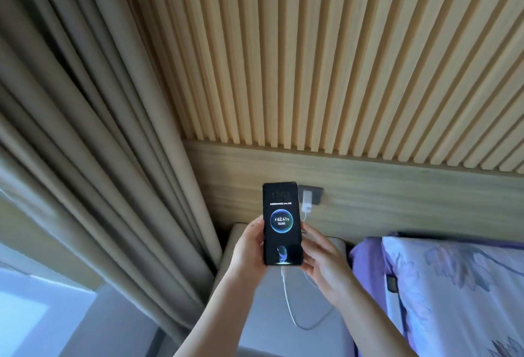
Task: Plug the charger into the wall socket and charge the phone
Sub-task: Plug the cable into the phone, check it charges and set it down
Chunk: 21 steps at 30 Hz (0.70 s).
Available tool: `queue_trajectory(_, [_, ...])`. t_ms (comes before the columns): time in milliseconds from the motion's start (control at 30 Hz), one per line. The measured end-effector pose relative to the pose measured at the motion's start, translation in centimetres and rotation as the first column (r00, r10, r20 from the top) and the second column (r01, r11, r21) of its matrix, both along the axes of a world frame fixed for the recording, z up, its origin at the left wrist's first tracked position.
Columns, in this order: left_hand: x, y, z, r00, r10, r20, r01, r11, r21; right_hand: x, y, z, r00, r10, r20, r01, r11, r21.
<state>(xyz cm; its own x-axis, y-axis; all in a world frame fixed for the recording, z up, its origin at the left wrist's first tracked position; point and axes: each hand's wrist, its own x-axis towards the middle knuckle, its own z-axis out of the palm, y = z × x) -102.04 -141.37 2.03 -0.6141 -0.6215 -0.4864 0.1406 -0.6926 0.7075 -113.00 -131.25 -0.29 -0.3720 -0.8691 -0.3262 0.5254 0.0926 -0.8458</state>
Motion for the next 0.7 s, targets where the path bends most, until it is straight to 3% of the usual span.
queue_trajectory(300, [3.6, -3.2, -12.9, 0.941, -0.112, 0.321, 0.086, 0.992, 0.094, 3.6, -2.2, -12.6, 0.989, -0.107, 0.098, 0.073, 0.951, 0.301])
queue_trajectory(700, [3.6, -6.9, -28.4, 0.829, -0.260, 0.496, 0.231, 0.966, 0.121, 5.5, -5.2, -29.1, 0.964, -0.239, 0.115, 0.147, 0.842, 0.519])
